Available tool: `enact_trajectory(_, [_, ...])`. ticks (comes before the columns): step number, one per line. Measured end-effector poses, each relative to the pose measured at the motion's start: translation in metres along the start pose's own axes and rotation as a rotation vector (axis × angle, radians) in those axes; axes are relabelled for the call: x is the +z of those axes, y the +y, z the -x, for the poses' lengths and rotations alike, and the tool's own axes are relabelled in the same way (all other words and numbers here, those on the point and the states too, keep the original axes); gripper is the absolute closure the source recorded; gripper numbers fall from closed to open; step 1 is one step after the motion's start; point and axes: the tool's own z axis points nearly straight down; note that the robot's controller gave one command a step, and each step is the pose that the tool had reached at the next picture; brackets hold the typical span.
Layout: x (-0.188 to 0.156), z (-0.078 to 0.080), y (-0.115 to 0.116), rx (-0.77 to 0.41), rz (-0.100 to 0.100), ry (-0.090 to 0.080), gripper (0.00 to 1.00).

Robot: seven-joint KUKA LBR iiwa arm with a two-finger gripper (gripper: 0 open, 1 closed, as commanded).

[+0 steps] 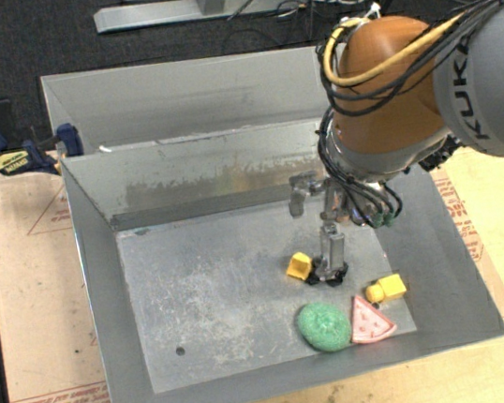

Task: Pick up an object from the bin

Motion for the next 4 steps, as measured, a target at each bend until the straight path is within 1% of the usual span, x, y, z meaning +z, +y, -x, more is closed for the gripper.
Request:
enact_trajectory(1, [-0.004,0.001,0.0,0.001,0.0,-0.008,0.0])
enact_trajectory(2, [0.064,0.003,-0.027,0.048,0.001,-0.013,0.0])
enact_trajectory(3, [0.076,-0.018,-0.06,0.011,0.001,-0.001,0.0])
enact_trajectory(4, [0.105,0.002,-0.067,0.12,0.001,-0.011,0.0])
